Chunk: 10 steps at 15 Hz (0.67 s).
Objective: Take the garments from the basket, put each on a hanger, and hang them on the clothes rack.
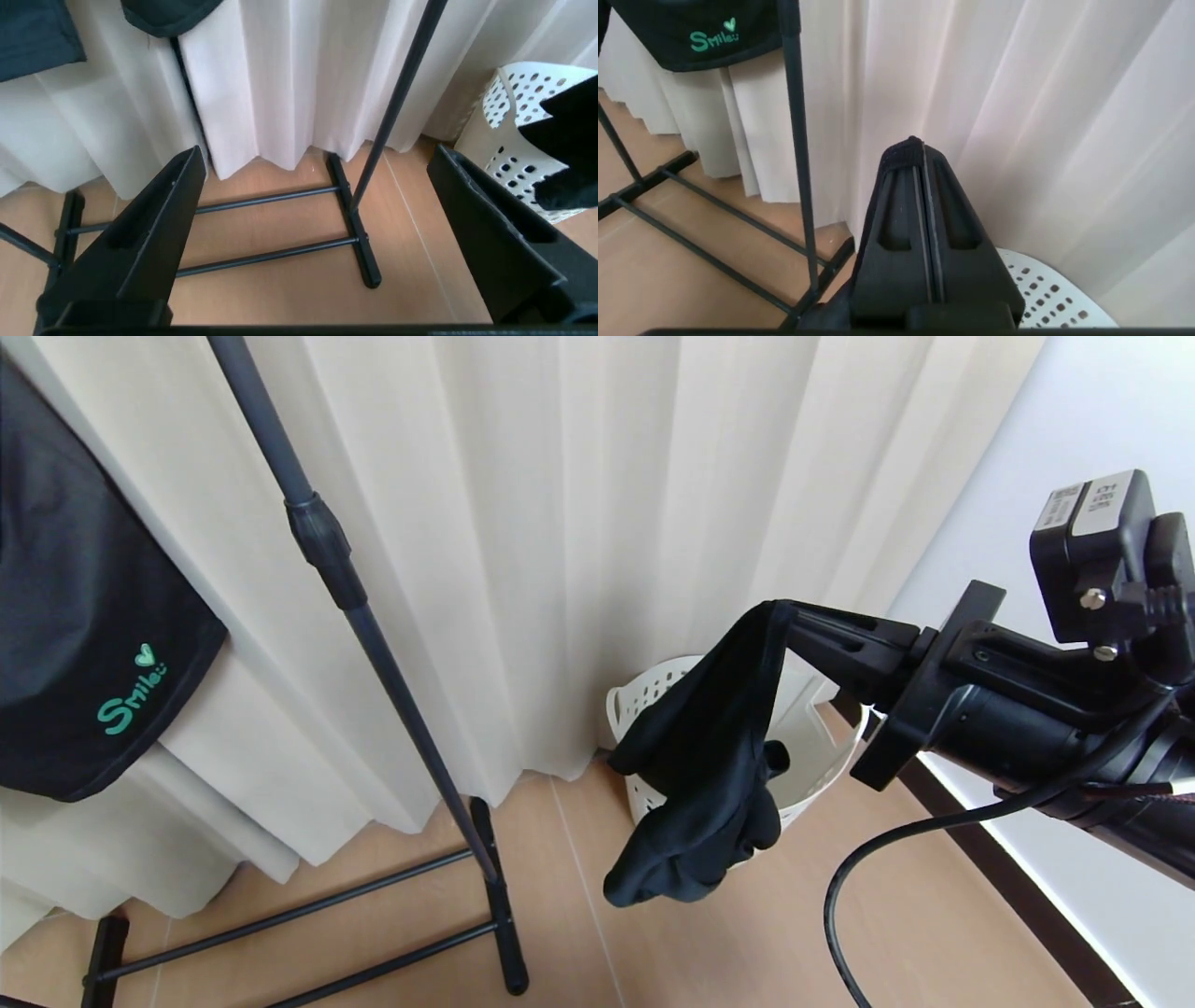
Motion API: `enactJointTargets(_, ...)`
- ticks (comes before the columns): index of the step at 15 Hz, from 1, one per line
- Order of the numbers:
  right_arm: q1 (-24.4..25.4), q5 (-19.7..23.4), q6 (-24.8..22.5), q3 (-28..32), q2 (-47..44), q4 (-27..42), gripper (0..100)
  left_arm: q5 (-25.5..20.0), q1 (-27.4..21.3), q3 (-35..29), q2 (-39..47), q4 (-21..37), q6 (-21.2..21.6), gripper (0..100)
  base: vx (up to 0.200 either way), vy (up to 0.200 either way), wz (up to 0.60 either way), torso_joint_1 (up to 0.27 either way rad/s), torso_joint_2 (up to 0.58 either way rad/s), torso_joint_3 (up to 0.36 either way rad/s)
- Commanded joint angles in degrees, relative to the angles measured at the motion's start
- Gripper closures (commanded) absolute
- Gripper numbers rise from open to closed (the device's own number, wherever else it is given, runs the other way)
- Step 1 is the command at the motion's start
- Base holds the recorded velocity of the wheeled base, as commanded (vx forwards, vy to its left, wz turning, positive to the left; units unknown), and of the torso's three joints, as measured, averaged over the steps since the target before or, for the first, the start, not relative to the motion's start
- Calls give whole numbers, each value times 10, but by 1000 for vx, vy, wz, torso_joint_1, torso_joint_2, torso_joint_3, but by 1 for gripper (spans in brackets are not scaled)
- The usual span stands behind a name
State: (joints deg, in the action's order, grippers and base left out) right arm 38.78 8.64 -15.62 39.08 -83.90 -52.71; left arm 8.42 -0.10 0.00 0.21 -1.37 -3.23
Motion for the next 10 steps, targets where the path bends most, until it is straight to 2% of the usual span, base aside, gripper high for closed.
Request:
enactJointTargets(1, -3, 1, 1, 0, -3, 0, 100, 0, 0, 0, 0, 0, 0, 0, 0, 0, 0, 2, 2, 203)
enactJointTargets(3, -3, 1, 0, 0, -4, 0, 100, 0, 0, 0, 0, 0, 0, 0, 0, 0, 0, 0, -34, 156)
enactJointTargets(5, -3, 1, 0, 0, -4, 0, 100, 0, 0, 0, 0, 0, 0, 0, 0, 0, 0, 24, -281, -78)
enactJointTargets(10, -4, 1, 0, -1, 1, -1, 100, 0, 0, 0, 0, 0, -2, 0, 0, 0, 0, 68, -423, -316)
